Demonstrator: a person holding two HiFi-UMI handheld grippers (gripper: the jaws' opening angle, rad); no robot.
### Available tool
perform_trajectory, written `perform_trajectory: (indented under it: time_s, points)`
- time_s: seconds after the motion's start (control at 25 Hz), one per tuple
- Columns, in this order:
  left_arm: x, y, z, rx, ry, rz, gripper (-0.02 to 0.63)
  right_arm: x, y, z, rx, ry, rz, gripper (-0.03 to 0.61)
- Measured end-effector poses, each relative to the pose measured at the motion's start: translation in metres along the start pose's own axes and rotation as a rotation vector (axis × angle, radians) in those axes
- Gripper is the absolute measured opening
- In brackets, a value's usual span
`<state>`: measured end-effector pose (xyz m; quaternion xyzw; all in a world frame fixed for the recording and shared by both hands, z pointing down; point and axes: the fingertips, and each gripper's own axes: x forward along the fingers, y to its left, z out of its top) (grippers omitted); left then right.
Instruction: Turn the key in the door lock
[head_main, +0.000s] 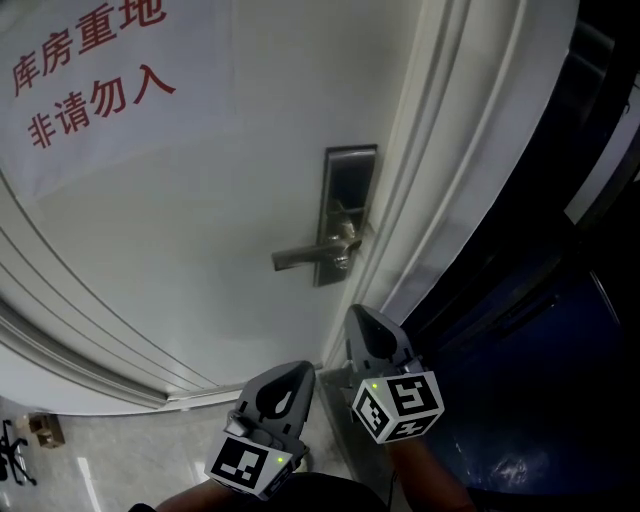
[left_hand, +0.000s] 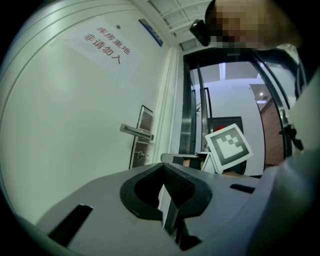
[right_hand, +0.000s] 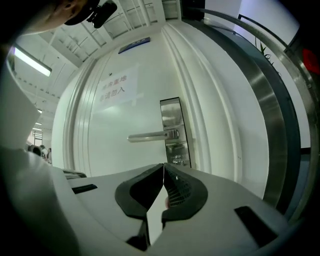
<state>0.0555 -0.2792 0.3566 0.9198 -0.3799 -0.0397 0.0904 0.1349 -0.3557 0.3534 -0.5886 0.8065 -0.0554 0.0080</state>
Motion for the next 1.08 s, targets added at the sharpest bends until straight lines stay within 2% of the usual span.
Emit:
perform_trajectory:
  time_s: [0.48,1.08]
  points:
    - [0.000,-0.007,0.008,0.012,-0.016,-0.016,0.003,-0.027,0.023,-0.001,0.017,-0.007,0.048,0.015]
    - [-0.002,-0.002,0.008,0.013,-0.025,-0.027,0.003,-0.023,0.022,0.001,0.024,-0.021,0.023,0.014]
